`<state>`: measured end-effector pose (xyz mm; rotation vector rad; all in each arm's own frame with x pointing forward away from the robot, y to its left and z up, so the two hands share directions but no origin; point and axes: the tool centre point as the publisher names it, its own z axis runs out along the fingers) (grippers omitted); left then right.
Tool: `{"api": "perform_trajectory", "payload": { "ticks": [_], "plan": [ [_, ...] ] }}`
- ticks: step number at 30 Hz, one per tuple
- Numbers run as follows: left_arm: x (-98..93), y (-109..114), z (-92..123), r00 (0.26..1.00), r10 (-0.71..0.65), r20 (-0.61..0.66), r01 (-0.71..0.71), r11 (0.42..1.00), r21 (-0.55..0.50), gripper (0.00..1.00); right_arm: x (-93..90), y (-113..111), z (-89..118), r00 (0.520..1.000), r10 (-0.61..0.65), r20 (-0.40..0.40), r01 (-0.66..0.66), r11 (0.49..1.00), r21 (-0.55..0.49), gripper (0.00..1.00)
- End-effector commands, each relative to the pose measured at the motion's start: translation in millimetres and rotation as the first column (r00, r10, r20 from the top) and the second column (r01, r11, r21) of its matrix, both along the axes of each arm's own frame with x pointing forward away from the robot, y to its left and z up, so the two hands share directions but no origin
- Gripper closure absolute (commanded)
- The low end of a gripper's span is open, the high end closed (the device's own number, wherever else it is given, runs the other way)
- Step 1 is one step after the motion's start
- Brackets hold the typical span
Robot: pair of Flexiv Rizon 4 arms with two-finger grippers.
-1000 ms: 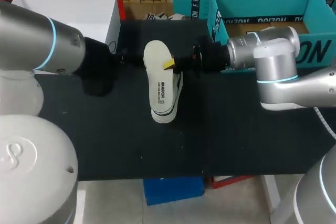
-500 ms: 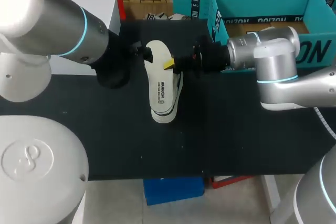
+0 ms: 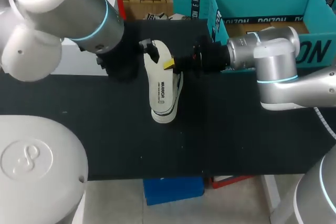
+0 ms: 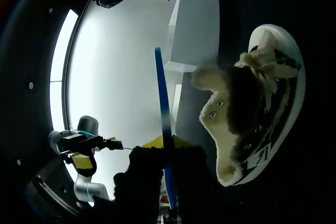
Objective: Take the shoe out of the shoebox, open the shoe tongue, remove and reinsert the insole, then place the shoe into the shoebox
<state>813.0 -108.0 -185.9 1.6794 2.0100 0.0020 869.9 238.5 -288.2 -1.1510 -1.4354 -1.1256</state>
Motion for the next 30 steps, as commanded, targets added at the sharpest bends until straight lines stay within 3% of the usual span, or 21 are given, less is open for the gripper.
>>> {"api": "perform_trajectory", "payload": {
  "ticks": [1, 8, 18, 30],
  "plan": [
    [25.1, 4, 6, 0.997, -0.045, -0.058, 0.043, 0.999, -0.030, 0.00, 1.0, 1, -1, 1.000, 0.002, -0.001, -0.002, 1.000, -0.001, 1.00],
    [32.2, -2, 11, 0.993, -0.089, -0.072, 0.093, 0.995, 0.046, 0.00, 1.0, 1, -1, 1.000, 0.002, -0.001, -0.002, 1.000, -0.001, 1.00],
    [36.0, -7, 9, 0.988, -0.013, -0.155, 0.033, 0.992, 0.123, 0.00, 1.0, 1, -1, 1.000, 0.002, -0.001, -0.002, 1.000, -0.001, 1.00],
    [21.1, -21, 7, 0.987, 0.029, -0.156, -0.006, 0.989, 0.148, 0.00, 1.0, 1, -1, 1.000, 0.002, -0.001, -0.002, 1.000, -0.001, 1.00]
  ]
}}
